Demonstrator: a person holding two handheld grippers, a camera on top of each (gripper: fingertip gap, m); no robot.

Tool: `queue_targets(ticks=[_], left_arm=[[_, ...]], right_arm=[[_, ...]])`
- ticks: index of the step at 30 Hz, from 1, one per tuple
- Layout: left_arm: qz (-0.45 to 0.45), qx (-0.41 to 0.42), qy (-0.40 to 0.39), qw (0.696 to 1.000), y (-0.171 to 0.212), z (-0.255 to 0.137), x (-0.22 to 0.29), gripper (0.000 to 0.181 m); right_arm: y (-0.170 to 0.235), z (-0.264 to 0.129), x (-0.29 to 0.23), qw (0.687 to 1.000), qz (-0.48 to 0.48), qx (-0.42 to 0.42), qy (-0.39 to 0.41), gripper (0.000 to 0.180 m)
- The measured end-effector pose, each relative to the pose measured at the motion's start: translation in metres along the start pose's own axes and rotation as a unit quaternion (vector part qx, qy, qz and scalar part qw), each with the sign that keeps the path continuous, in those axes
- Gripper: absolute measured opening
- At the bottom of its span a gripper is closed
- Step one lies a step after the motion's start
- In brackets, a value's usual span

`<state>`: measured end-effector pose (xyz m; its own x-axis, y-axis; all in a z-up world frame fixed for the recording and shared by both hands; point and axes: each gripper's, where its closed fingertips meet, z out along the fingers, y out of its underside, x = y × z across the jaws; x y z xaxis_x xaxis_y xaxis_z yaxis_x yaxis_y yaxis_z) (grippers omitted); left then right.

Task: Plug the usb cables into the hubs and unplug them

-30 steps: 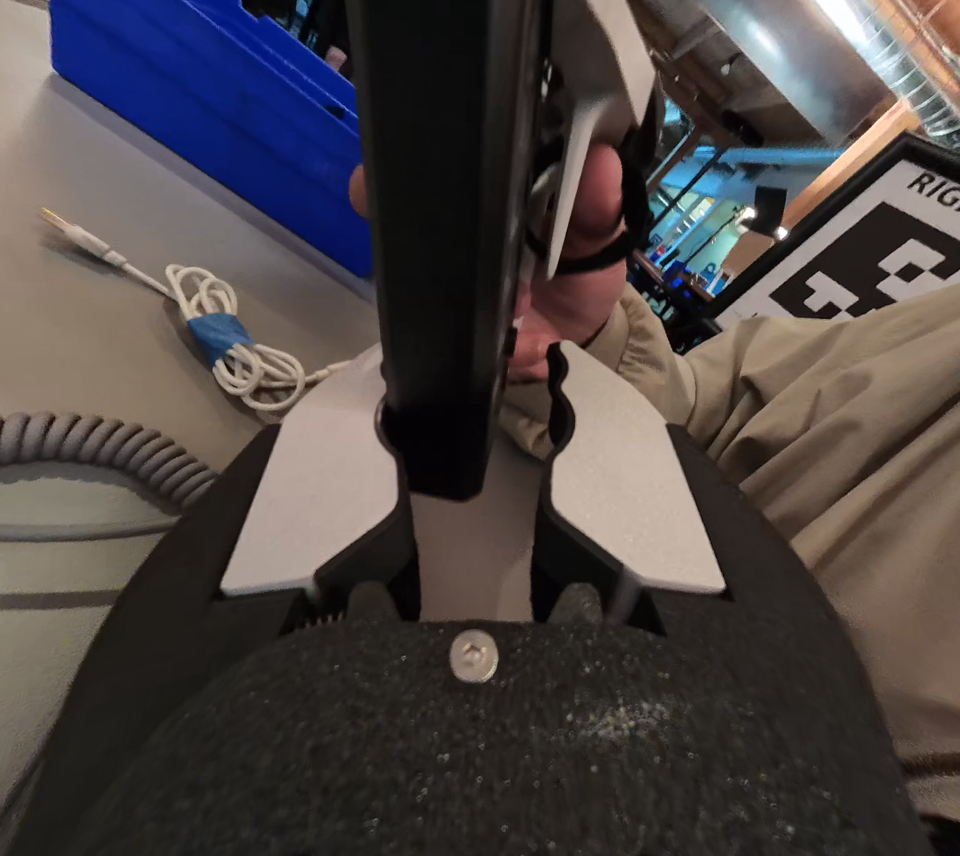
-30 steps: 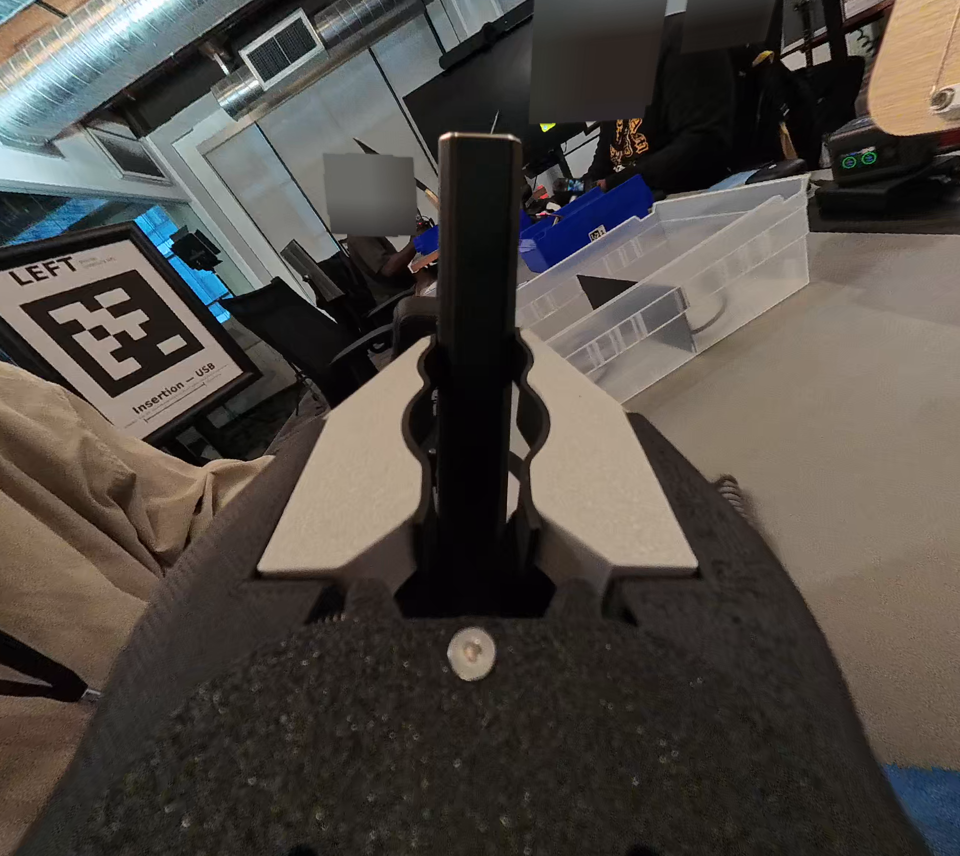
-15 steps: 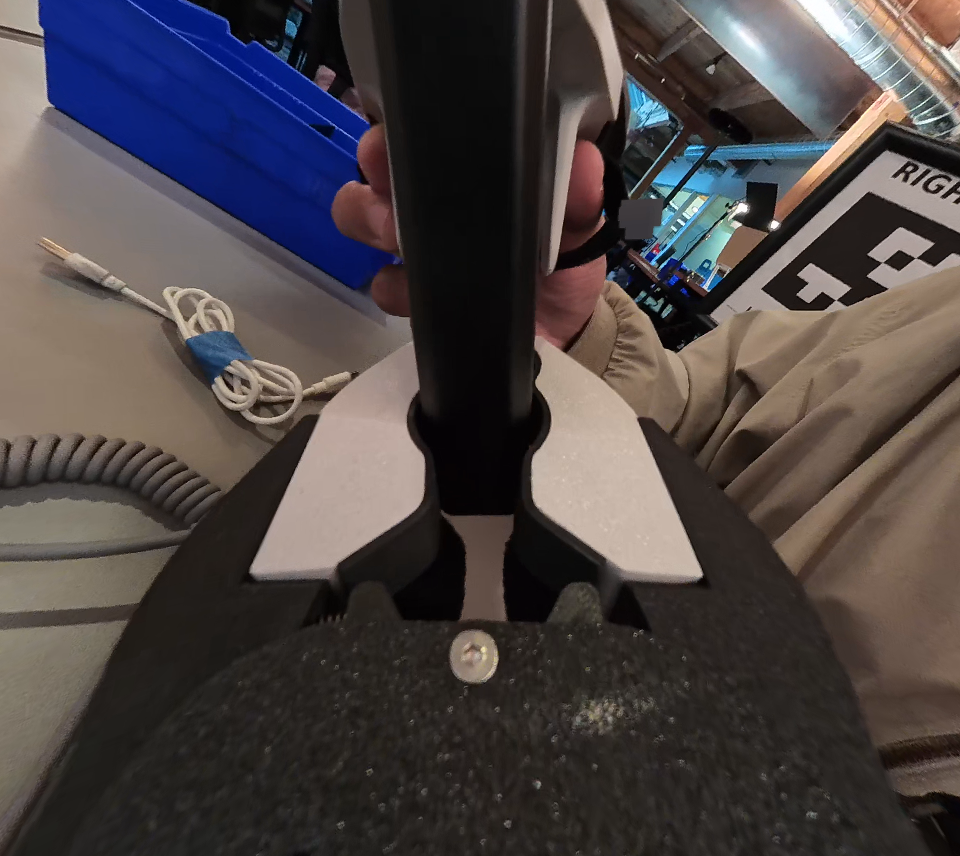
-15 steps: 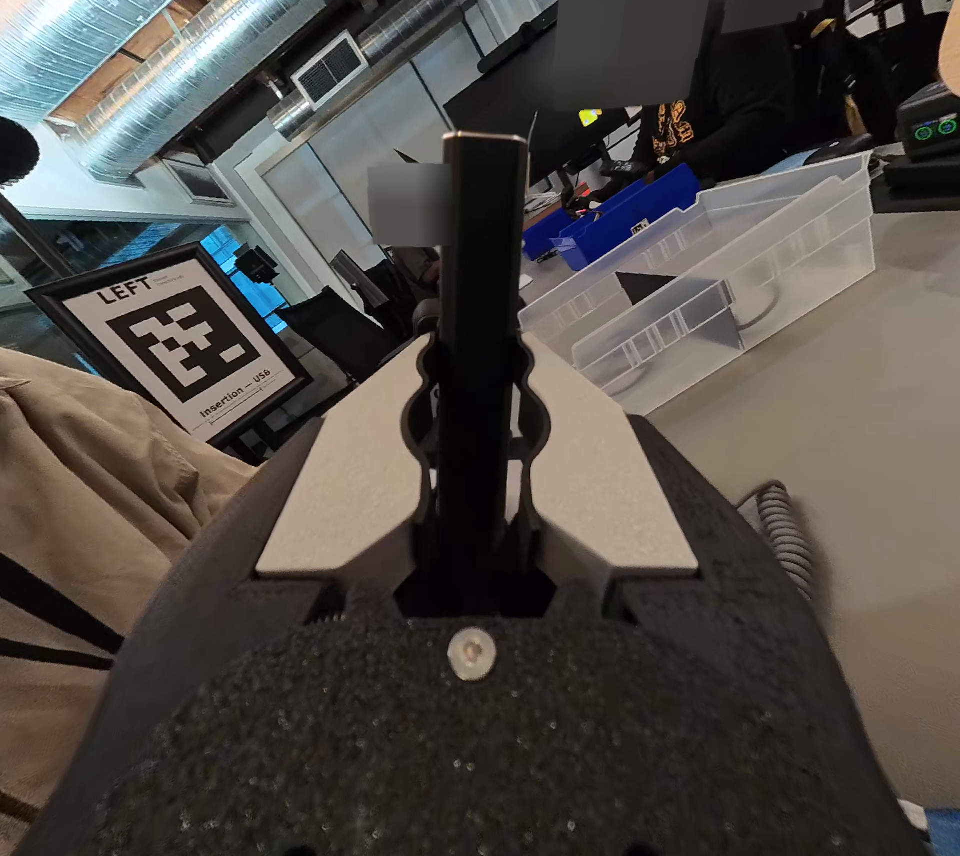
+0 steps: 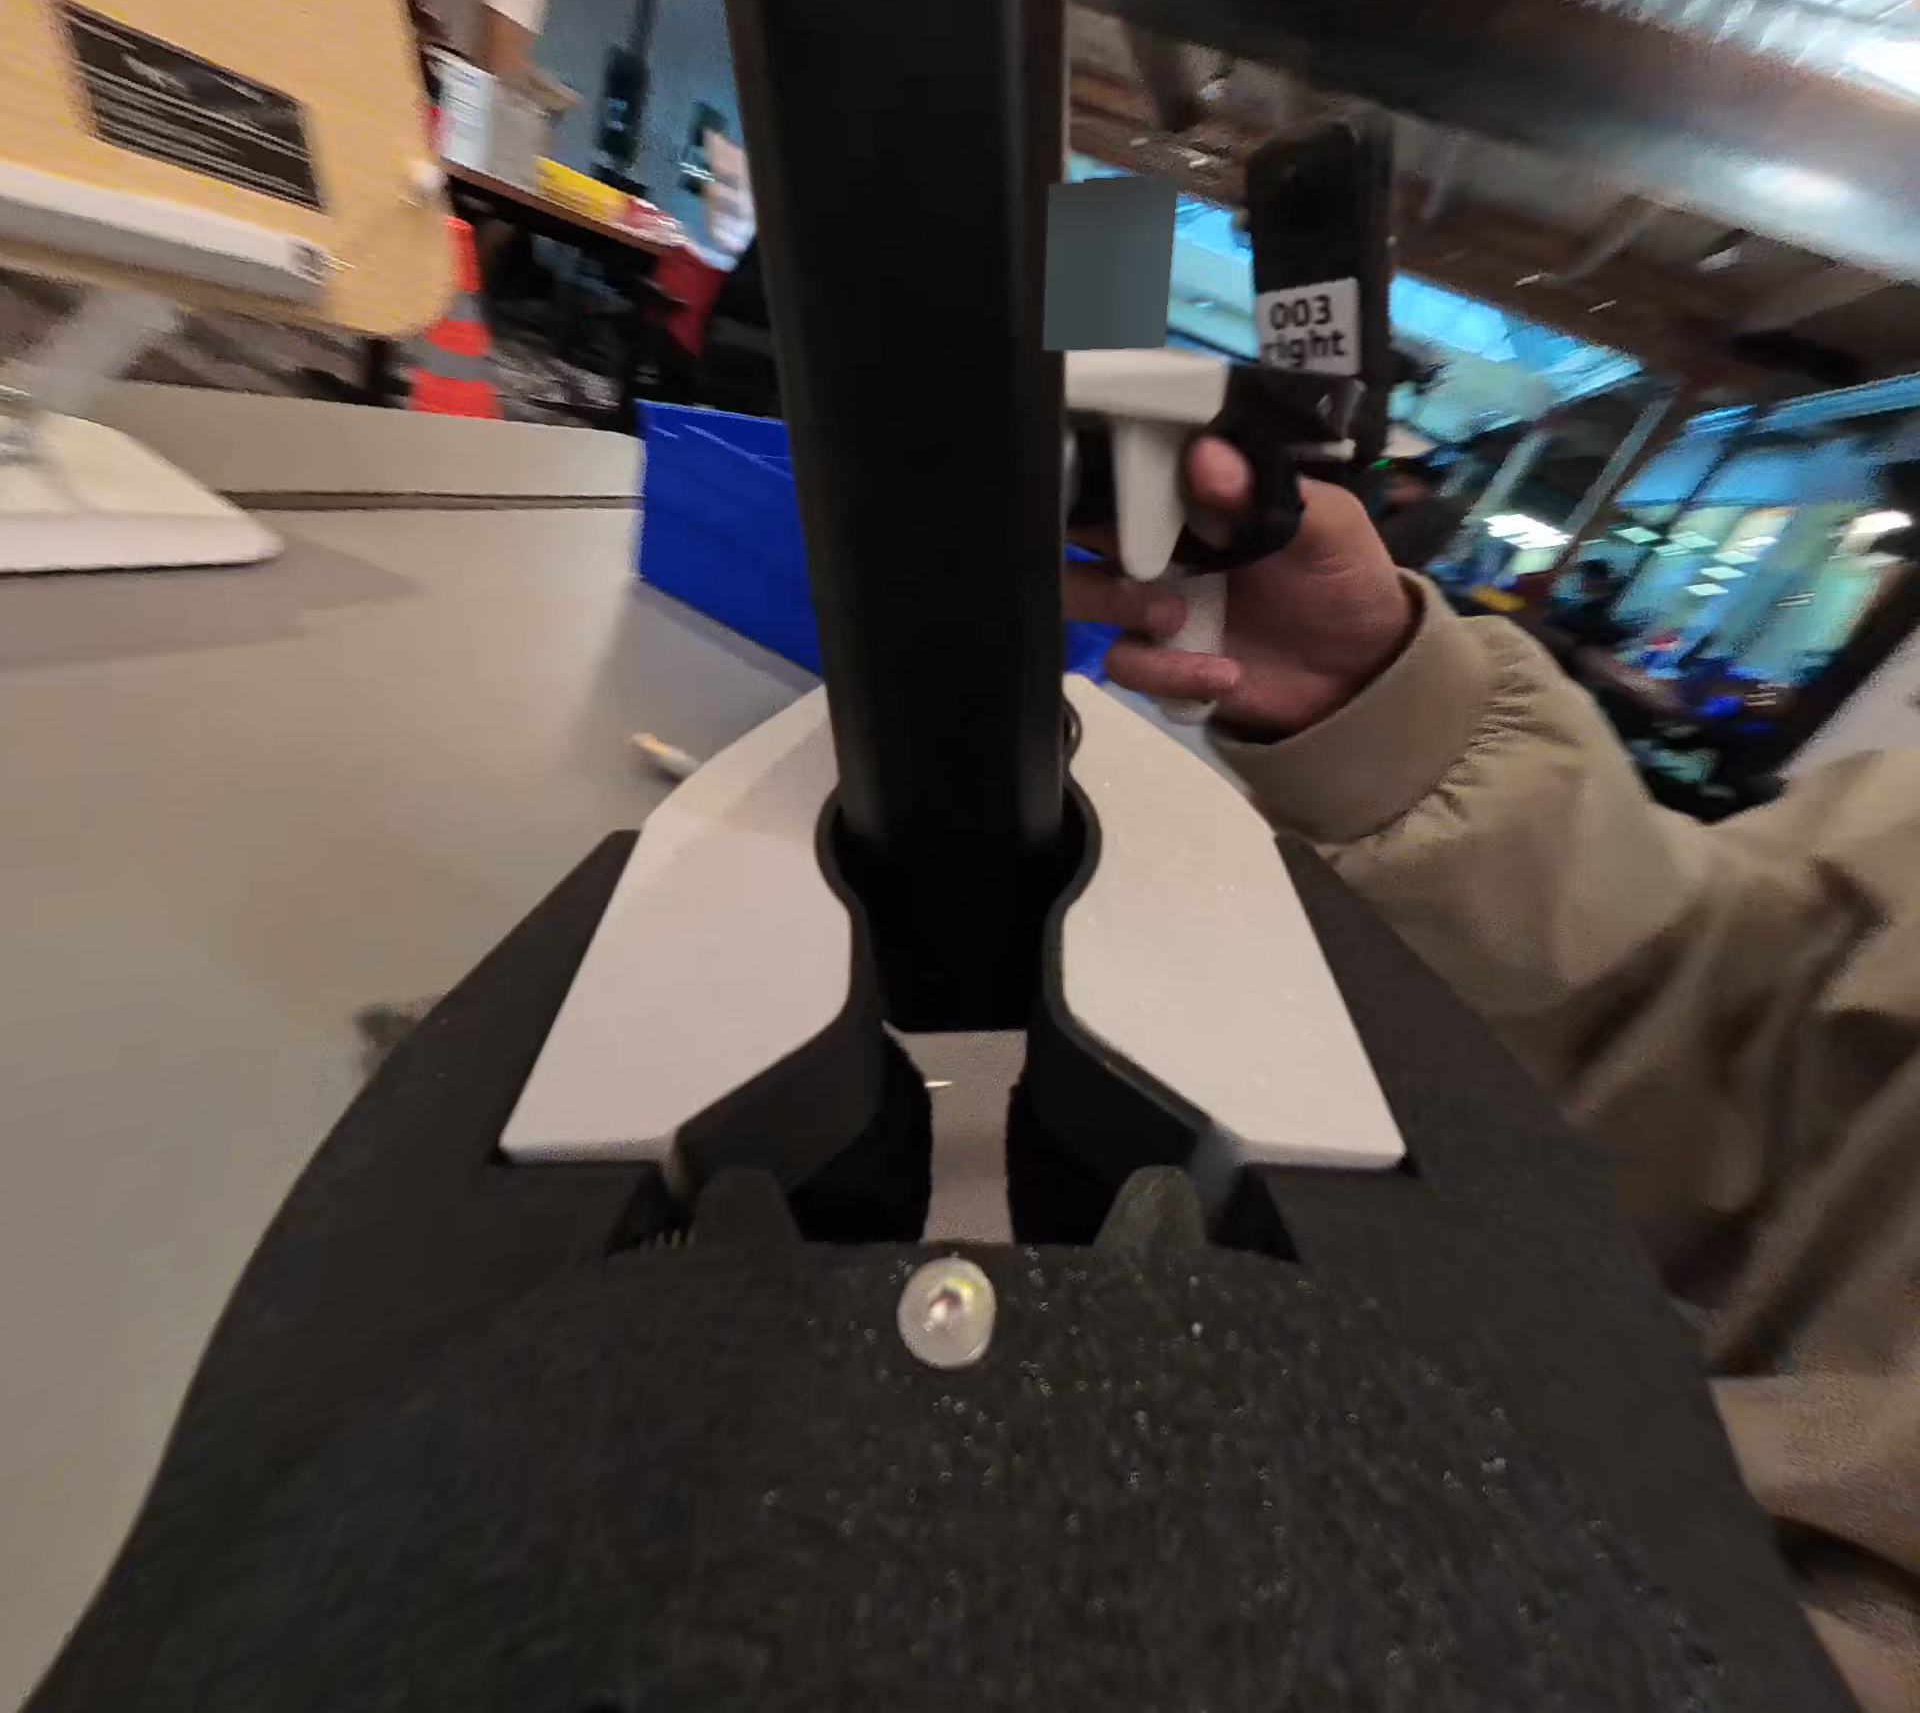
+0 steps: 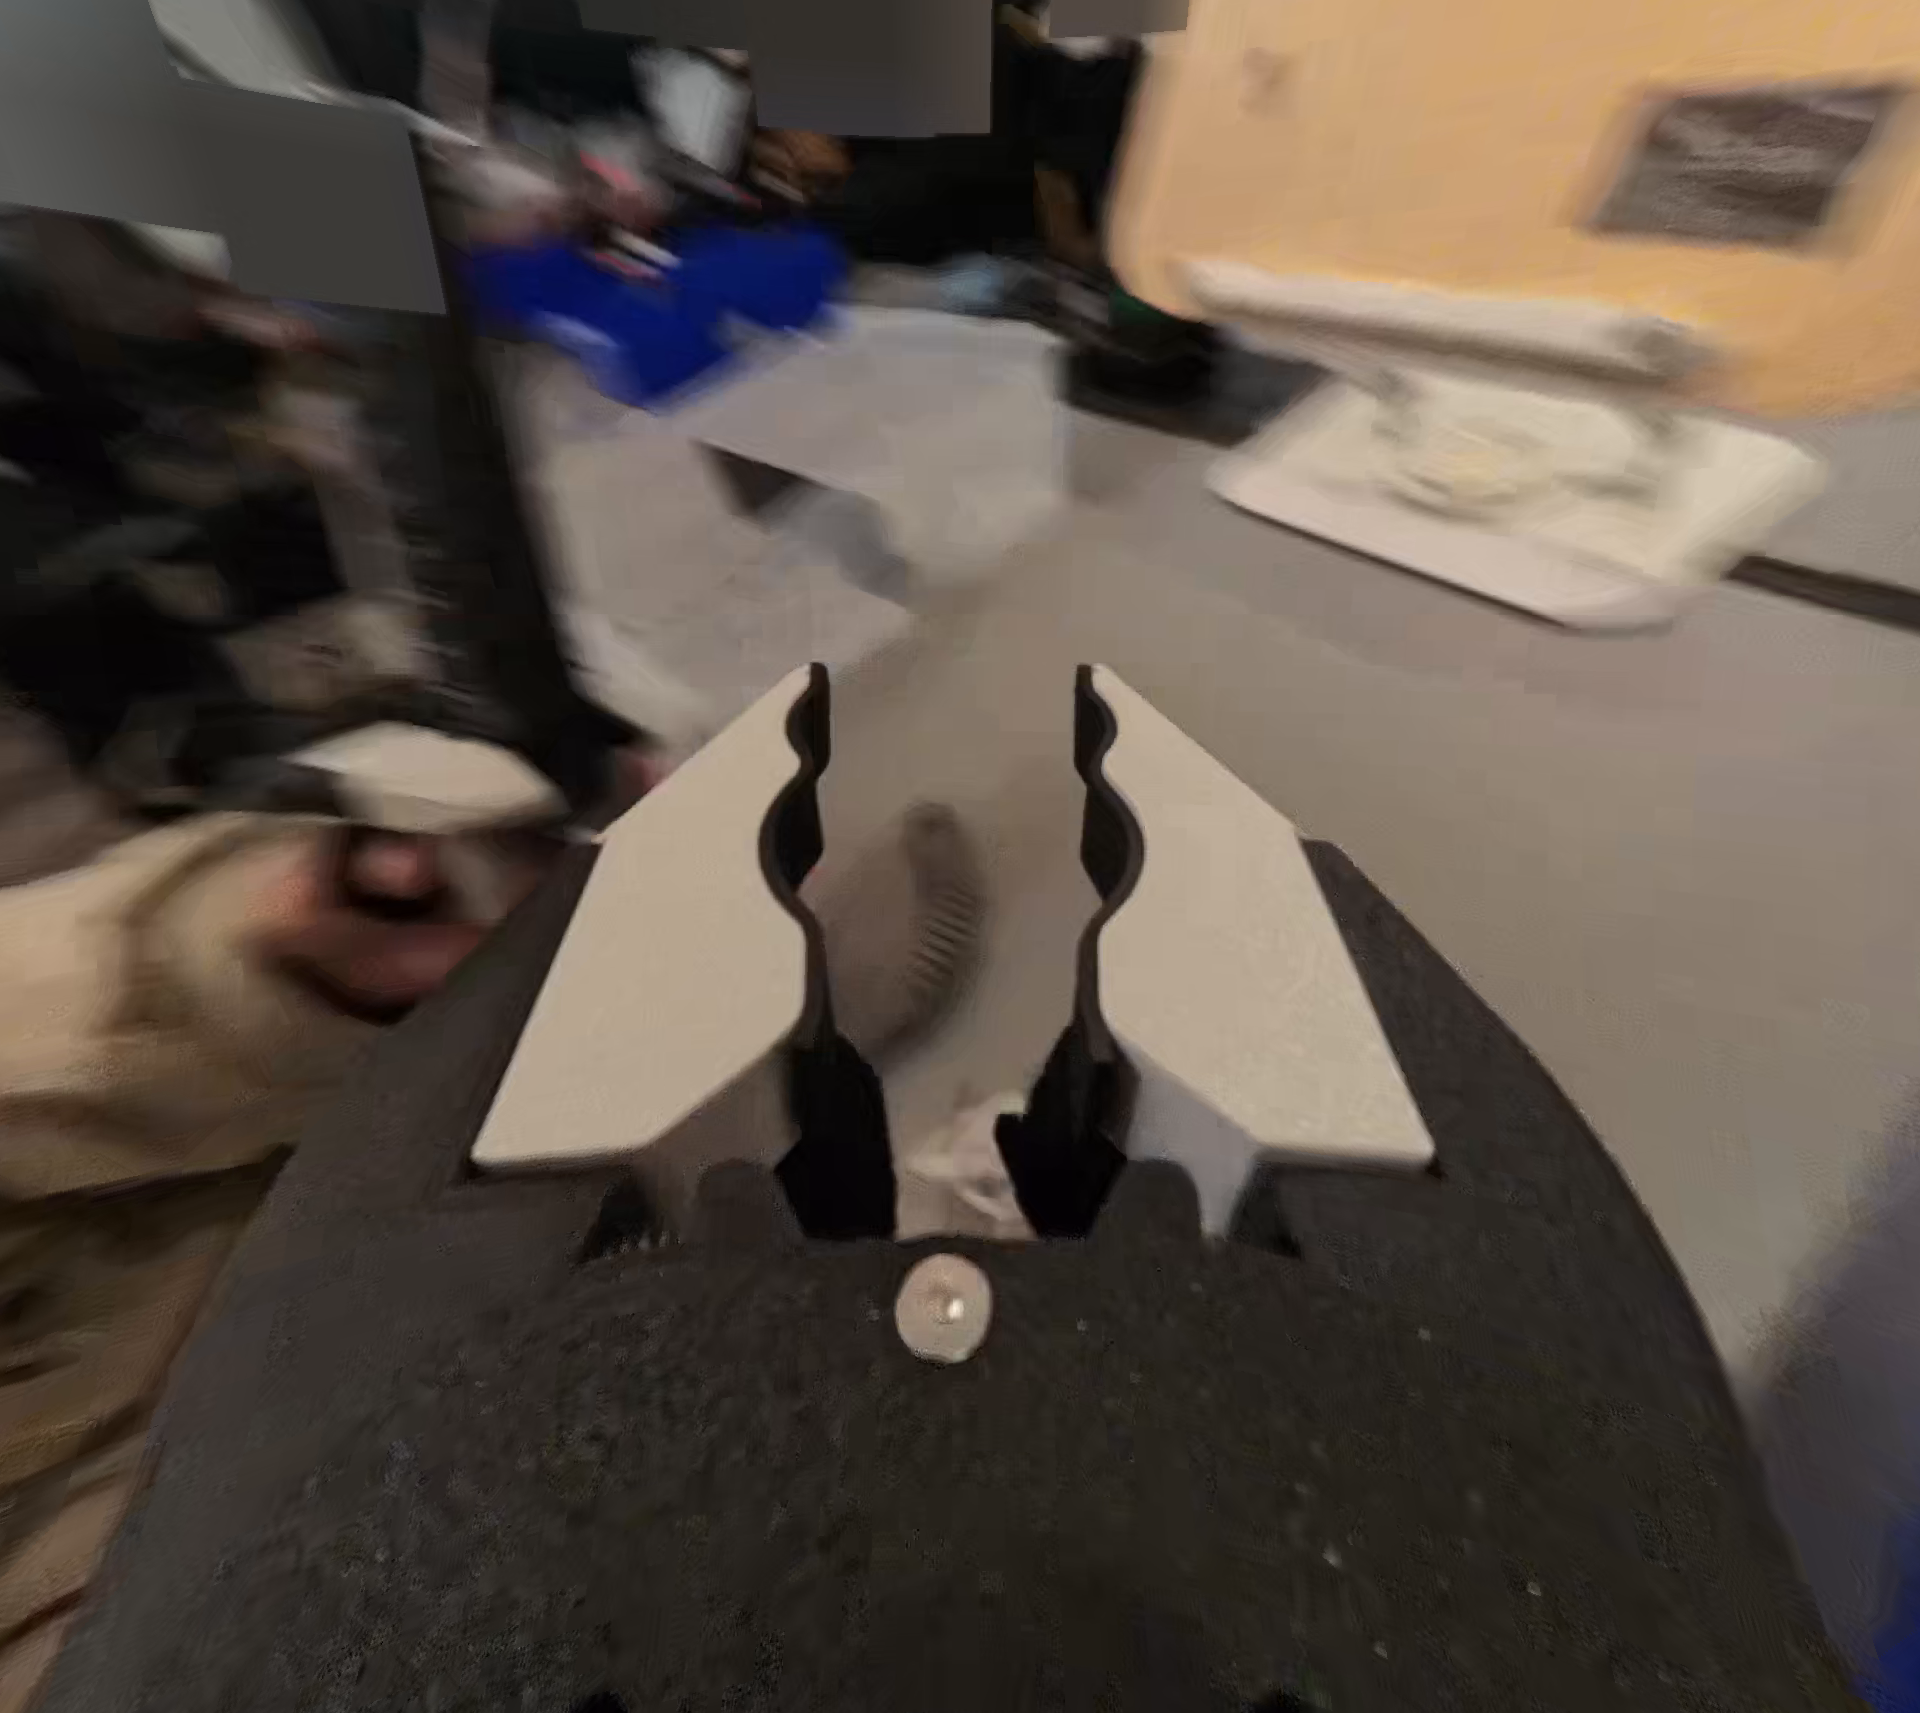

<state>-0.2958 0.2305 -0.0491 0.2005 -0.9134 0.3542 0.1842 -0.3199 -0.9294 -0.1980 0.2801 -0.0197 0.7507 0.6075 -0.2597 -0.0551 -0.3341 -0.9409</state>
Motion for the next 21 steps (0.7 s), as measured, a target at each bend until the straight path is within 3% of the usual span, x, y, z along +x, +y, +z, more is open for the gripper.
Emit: queue_targets(ticks=[2, 6, 8, 14, 18, 21], left_arm=[[0.030, 0.010, -0.050, 0.998, -0.007, -0.009, -0.014, 0.031], [0.039, 0.031, -0.089, 0.995, -0.015, -0.018, -0.025, 0.031], [0.022, 0.036, -0.084, 0.996, -0.016, -0.019, -0.026, 0.031], [0.018, 0.028, -0.065, 0.997, -0.011, -0.013, -0.019, 0.031], [0.032, 0.014, -0.060, 0.998, -0.007, -0.009, -0.013, 0.031], [0.033, 0.009, -0.066, 0.997, -0.005, -0.008, -0.014, 0.031]], right_arm=[[0.039, 0.000, 0.050, 0.991, 0.005, -0.077, 0.110, 0.045], [0.100, 0.015, 0.081, 0.970, 0.027, -0.156, 0.183, 0.041], [0.112, 0.016, 0.098, 0.957, 0.024, -0.178, 0.226, 0.030], [0.138, 0.033, 0.102, 0.951, 0.122, -0.232, 0.166, 0.031], [0.141, 0.040, 0.107, 0.948, 0.080, -0.245, 0.186, 0.017], [0.144, 0.048, 0.093, 0.953, 0.057, -0.252, 0.158, 0.014]])
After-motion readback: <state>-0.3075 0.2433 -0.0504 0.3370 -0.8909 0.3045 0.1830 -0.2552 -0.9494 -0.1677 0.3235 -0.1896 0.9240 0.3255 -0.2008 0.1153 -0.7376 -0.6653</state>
